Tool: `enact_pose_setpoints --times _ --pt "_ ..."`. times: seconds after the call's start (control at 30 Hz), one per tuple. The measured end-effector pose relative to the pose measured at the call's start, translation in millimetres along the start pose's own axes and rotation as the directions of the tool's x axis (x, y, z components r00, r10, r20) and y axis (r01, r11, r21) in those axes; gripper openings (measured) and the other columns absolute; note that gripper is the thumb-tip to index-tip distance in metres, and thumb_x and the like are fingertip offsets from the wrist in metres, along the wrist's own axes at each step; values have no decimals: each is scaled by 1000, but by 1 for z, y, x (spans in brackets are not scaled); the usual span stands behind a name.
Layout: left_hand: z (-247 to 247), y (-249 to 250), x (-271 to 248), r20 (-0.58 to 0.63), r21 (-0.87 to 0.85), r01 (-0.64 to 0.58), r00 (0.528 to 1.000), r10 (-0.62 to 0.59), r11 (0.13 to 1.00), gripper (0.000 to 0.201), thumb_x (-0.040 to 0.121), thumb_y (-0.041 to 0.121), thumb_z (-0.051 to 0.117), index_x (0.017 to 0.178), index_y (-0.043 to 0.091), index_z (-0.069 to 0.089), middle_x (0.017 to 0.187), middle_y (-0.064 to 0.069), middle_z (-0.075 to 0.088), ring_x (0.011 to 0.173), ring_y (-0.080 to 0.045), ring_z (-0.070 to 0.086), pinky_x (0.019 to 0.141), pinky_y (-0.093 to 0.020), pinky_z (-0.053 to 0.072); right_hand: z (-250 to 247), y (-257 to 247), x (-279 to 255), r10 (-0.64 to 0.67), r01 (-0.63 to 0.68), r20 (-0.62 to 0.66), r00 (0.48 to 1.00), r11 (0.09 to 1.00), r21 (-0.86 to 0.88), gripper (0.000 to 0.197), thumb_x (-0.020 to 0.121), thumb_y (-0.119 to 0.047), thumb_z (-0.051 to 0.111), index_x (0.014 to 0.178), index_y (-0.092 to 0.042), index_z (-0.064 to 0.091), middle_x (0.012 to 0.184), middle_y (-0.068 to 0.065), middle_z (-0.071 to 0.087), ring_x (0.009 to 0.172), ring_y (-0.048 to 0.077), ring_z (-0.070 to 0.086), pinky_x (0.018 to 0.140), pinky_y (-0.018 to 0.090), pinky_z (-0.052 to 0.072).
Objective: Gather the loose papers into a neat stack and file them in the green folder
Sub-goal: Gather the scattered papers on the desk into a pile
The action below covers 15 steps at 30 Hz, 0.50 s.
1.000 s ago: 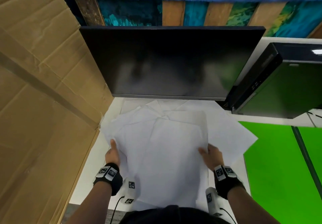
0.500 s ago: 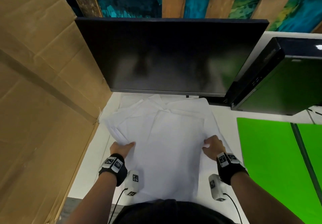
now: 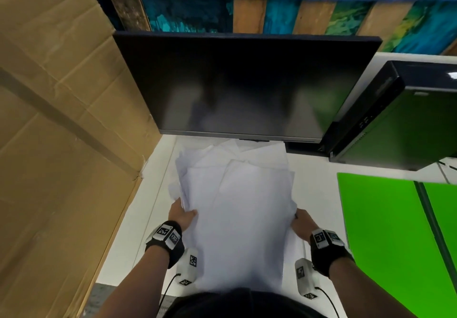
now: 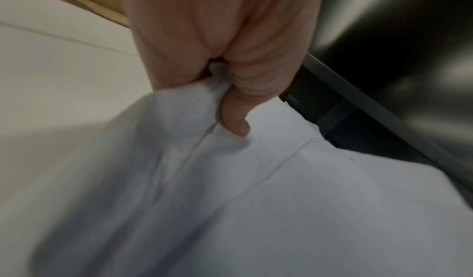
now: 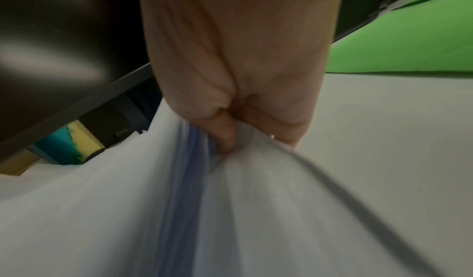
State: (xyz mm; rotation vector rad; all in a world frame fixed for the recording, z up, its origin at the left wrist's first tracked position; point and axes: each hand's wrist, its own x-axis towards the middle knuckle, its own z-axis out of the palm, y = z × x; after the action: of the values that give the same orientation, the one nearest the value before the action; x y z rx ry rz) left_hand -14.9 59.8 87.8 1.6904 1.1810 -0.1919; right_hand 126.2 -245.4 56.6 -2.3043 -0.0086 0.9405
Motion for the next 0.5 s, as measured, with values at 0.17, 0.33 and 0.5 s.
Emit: enact_pose_setpoints --times 0.17,0.33,0.5 --pt "-22 -18 -1 113 51 78 990 -84 996 41 82 -2 61 123 -3 55 125 -22 62 114 -38 58 99 -45 47 -13 3 -10 86 -56 -24 996 814 578 25 96 -31 48 94 -15 68 97 8 69 82 17 61 72 30 48" --pt "-11 -8 1 179 -16 53 983 -49 998 75 63 22 85 127 4 53 122 -12 62 105 -29 61 97 -42 49 7 -25 -16 31 -26 -2 1000 875 483 54 76 -40 74 119 -10 63 110 8 71 100 28 68 91 44 54" --pt "3 10 -1 -32 -242 51 998 -60 969 97 52 28 91 127 7 33 117 -8 53 107 -33 59 97 -49 50 15 -34 -18 100 -53 -98 990 915 400 48 72 -10 79 114 3 60 102 15 65 93 30 63 77 35 51"
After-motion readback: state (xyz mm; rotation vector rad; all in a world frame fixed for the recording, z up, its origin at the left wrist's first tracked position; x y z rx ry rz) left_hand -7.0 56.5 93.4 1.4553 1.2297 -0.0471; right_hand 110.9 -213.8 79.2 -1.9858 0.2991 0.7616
